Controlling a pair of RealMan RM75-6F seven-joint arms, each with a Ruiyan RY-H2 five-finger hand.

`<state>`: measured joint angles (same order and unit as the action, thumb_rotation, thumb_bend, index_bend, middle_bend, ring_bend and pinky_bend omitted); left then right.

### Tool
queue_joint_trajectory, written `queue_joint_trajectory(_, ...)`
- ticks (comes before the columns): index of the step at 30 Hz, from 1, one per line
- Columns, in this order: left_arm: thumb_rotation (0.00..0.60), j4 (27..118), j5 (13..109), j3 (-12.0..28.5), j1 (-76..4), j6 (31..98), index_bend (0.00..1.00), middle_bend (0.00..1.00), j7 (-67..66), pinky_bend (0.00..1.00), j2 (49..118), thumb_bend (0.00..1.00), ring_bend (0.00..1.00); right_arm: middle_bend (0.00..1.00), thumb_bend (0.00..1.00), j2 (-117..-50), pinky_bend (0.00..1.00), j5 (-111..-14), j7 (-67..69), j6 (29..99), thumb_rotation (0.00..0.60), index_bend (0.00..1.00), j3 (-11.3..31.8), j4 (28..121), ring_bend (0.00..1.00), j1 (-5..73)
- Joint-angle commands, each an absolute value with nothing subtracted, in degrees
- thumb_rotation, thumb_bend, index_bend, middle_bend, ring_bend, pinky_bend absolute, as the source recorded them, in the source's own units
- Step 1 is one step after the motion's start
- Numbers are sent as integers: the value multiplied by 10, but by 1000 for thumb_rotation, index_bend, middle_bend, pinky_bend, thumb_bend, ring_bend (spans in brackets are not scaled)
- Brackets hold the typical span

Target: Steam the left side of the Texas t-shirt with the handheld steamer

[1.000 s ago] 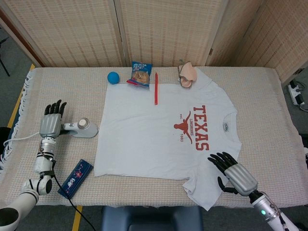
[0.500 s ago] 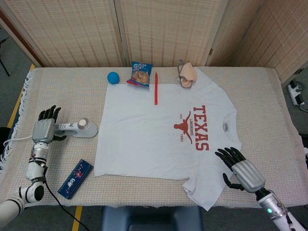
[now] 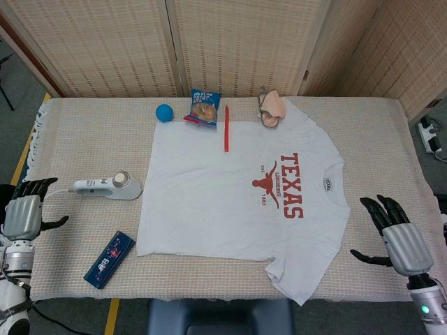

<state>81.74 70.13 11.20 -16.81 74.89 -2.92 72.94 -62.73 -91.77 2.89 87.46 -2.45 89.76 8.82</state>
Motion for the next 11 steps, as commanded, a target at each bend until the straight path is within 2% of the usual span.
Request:
queue_joint_trajectory(1, 600, 869, 735, 84, -115, 820, 233, 254, -31, 160, 703, 57, 175, 110, 0, -630, 76, -917, 25, 887, 435, 0, -23, 887, 23, 75)
queue_joint_trajectory(6, 600, 899, 779, 54, -68, 890, 241, 258, -33, 160, 692, 57, 175, 110, 0, -637, 76, -922, 36, 900, 442, 0, -28, 876, 16, 58)
queue_joint_trajectory(11, 600, 925, 810, 27, -47, 903, 245, 266, -35, 160, 678, 58, 176, 110, 0, -633, 41, -916, 33, 891, 444, 0, -30, 884, 0, 49)
